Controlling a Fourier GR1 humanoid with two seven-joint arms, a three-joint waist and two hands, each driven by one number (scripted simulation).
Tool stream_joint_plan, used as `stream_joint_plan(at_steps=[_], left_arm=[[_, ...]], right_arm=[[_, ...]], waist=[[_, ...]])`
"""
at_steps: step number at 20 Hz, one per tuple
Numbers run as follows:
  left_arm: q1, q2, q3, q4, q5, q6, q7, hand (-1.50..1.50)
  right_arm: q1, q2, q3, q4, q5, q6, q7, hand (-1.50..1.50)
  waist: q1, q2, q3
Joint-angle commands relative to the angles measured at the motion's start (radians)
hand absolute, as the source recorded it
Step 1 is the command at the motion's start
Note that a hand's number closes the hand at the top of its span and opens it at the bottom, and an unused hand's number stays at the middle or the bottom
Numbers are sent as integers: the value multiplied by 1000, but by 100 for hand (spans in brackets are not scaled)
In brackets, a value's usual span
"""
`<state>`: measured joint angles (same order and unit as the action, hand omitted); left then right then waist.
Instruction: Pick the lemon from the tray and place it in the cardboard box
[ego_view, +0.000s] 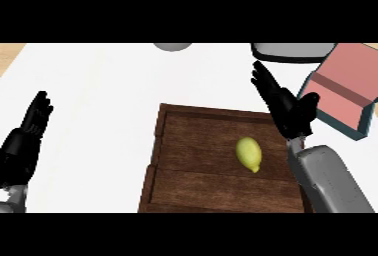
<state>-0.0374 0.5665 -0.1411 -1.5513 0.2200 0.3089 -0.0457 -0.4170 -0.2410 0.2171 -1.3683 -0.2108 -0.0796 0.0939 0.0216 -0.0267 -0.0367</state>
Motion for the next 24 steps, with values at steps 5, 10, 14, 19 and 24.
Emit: stream_joint_plan(at_steps=[5, 10, 14, 19, 24], left_arm=[[74, -95, 30, 77, 35, 89, 40, 0], [104, -151, 18, 99, 68, 90, 49, 0], [73, -186, -17, 122, 43, 103, 54, 0], [18, -231, -42, 144, 26, 108, 71, 0], [-51, -217, 11, 235, 38, 37, 37, 0]], right_arm=[[115, -40, -108, -313, 166, -227, -361, 150], [370, 20, -171, -274, 324, -519, -494, 150], [598, 98, -128, -357, 419, -652, -743, -150], [928, 76, -91, -475, 478, -679, -813, -150], [1100, 53, -15, -677, 580, -649, -596, -150]], waist=[[-119, -3, 37], [-126, 16, 40], [-111, 18, 39], [-66, 22, 36], [-36, 27, 35]])
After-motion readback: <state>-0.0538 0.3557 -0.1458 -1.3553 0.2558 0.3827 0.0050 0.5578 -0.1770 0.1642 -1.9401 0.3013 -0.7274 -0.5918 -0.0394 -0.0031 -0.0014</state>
